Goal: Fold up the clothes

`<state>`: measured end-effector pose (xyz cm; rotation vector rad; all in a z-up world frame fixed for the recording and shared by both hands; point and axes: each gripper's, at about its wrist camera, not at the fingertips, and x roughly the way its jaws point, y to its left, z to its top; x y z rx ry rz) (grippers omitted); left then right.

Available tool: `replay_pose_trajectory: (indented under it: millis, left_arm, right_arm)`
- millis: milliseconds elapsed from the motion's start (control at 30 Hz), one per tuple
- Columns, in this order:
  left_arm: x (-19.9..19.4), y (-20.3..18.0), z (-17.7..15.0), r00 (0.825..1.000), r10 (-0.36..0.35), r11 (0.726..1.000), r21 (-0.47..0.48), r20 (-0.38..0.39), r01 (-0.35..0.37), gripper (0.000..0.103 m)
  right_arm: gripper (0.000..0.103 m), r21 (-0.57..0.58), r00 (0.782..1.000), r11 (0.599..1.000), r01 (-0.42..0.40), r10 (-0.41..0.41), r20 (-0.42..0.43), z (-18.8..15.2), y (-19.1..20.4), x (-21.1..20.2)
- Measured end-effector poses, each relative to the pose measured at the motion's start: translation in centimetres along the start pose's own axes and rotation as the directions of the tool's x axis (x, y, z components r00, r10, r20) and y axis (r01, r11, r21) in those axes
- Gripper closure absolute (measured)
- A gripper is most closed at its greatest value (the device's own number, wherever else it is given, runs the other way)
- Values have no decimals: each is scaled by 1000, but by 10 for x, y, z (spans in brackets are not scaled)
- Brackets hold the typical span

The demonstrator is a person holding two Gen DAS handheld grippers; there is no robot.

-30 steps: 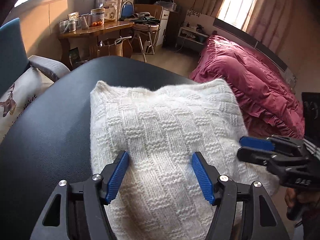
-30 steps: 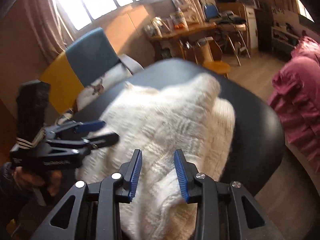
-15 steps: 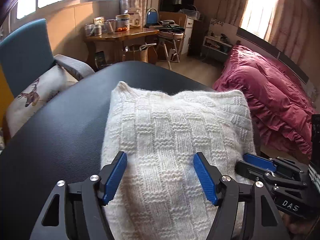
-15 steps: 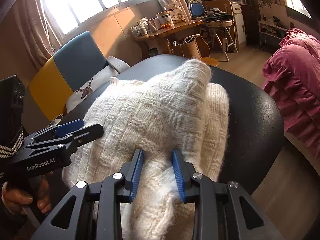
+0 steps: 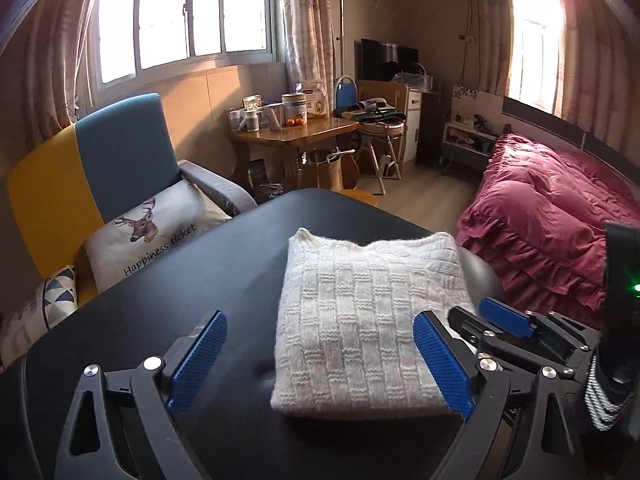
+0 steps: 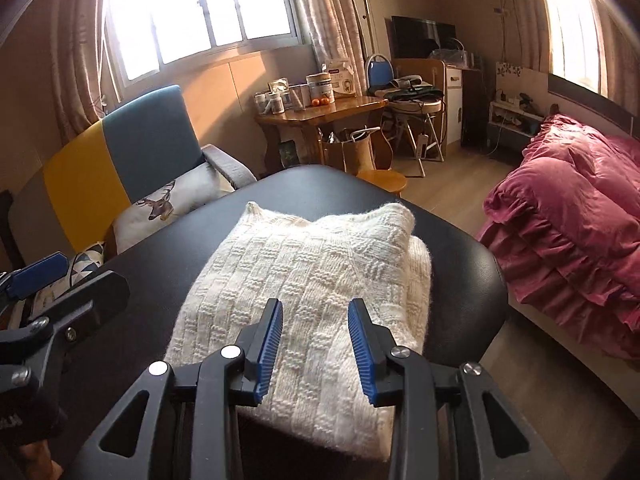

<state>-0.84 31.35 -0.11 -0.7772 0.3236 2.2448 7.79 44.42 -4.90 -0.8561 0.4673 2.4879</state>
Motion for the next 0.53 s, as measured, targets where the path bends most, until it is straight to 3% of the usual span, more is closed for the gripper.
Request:
replay_pose_trajectory:
  millis: [133,467,533]
  left_arm:
    - [-25,8,-3,998,-51,996,-66,26,52,8]
    - [-53,6,8,991,-113,990,-77,66,118,4]
    - [-53,6,7,993,-98,992,-79,64,103,4]
  right_arm:
    - [69,-25,999,999,-41,40,-12,-6,10,-4]
    - [69,-82,995,994,-75,69,-69,-20,22,5]
    - [69,-75,995,995,-69,64,-75,-21,20,6]
